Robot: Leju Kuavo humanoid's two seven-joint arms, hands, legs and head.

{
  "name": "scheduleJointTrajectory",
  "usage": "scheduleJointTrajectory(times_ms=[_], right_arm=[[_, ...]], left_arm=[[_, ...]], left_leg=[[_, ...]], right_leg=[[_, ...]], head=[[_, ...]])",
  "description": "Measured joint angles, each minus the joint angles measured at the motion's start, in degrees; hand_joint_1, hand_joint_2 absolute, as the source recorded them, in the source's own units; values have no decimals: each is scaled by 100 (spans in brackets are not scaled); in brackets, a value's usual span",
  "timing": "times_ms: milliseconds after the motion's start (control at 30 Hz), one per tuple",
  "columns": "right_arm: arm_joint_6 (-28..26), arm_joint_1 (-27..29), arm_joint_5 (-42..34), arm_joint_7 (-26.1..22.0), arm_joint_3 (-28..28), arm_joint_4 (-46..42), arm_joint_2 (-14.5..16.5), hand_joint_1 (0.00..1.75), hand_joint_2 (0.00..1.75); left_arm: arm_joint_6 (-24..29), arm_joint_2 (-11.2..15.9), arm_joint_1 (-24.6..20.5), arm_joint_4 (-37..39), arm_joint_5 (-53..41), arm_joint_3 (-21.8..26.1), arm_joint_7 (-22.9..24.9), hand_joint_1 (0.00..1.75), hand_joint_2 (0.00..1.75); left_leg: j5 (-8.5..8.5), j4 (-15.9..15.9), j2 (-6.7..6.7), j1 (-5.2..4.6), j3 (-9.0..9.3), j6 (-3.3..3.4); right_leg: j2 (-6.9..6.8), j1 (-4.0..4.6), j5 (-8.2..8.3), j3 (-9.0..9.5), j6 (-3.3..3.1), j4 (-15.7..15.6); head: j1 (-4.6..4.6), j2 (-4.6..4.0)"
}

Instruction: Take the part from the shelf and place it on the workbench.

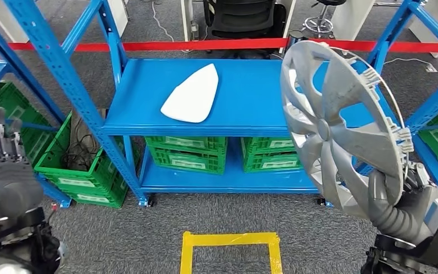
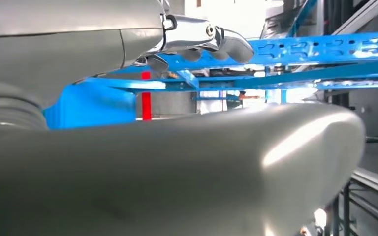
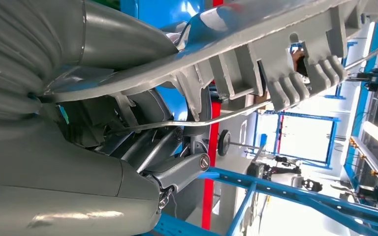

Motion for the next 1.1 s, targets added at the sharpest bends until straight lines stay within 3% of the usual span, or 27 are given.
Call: scheduleJointTrajectory(times_ms=[33,67,100,167,233,367,433,533,567,600,633,700,767,833,900,967,1033,1067,1100], right_arm=[[-1,9,-1,1,0,4,0,175,175],[-1,18,-1,1,0,10,0,175,175],[-1,25,-2,2,-1,17,0,175,175],[0,24,-5,4,-2,25,0,175,175],[8,17,-9,4,-3,25,-2,175,175],[23,15,-14,6,-2,26,-4,175,175],[26,10,-13,6,-2,27,-4,175,175],[31,12,-13,7,-2,30,-2,175,175],[32,14,-14,7,-1,32,-2,175,175],[32,15,-14,8,-1,36,-2,175,175],[32,15,-14,8,0,38,-2,175,175],[32,13,-14,8,-1,40,-2,175,175],[32,6,-14,7,-2,40,-2,175,175],[32,4,-14,7,-3,40,-3,175,175],[33,5,-15,10,-2,40,-4,175,175],[34,-6,-13,11,-2,40,-5,175,175],[33,-11,-10,13,-1,42,-7,175,175],[32,-6,-10,16,-1,43,-7,175,175],[31,-1,-9,19,0,45,-7,175,175]], left_arm=[[0,0,4,1,0,-1,4,0,0],[0,0,6,1,-1,-2,5,0,0],[0,0,8,2,-1,-2,5,0,0],[0,-1,10,2,-1,-2,5,0,0],[1,-1,8,0,-3,-3,5,0,0],[7,-1,11,-2,-5,-7,6,0,0],[8,2,10,-4,-6,-5,4,0,0],[9,4,19,-2,-5,-4,6,0,0],[9,4,22,-1,-5,-4,7,0,0],[9,4,22,-1,-5,-4,7,0,0],[9,4,21,-1,-5,-4,7,0,0],[9,4,14,-2,-5,-4,6,0,0],[9,4,7,-5,-7,-4,3,0,0],[8,4,7,-7,-8,-4,3,0,0],[6,4,7,-7,-7,-5,4,0,0],[-1,3,6,-3,-5,-7,4,0,0],[-13,2,8,2,-3,-9,7,0,0],[-19,2,9,5,0,-10,7,0,0],[-23,2,10,8,4,-11,7,0,0]], left_leg=[[8,14,0,0,-29,3],[14,34,0,1,-57,2],[17,59,-1,2,-82,-1],[14,117,-3,3,-125,-20],[18,178,-6,-16,-188,-74],[35,229,-9,-5,-297,-218],[-197,554,-10,3,-458,-261],[-722,1648,-10,11,-895,-303],[-750,1793,-11,11,-932,-303],[-681,1715,-11,10,-856,-291],[-535,1418,-11,7,-663,-264],[-290,592,-11,-14,-171,-189],[-236,150,-10,-45,89,-134],[-198,88,-10,-59,108,-93],[-113,23,-4,-35,101,-43],[-43,-16,4,-9,74,-4],[-5,3,6,-9,2,12],[9,22,7,-9,-39,10],[20,47,6,-8,-80,6]], right_leg=[[0,-5,-96,-96,14,278],[-1,-12,-90,-105,25,369],[-1,-22,11,-10,31,237],[-3,-44,298,379,27,-460],[1,-34,406,671,-12,-989],[6,-12,464,678,-163,-1106],[-5,-32,517,668,-236,-1149],[-9,-18,572,598,-281,-1152],[-9,-11,589,574,-282,-1151],[-7,-3,607,556,-279,-1151],[-3,5,622,544,-274,-1151],[3,28,648,529,-249,-1147],[4,35,685,498,-193,-1143],[2,22,739,468,-114,-1160],[3,13,661,383,-49,-1075],[3,2,320,172,-8,-590],[2,-6,-54,-84,24,150],[2,-9,-124,-141,36,367],[2,-13,-90,-100,43,372]], head=[[26,0],[48,0],[70,0],[118,0],[148,0],[145,0],[109,0],[-9,0],[-44,0],[-78,0],[-114,0],[-164,0],[-168,0],[-159,0],[-143,0],[-75,0],[-2,0],[21,0],[44,0]])
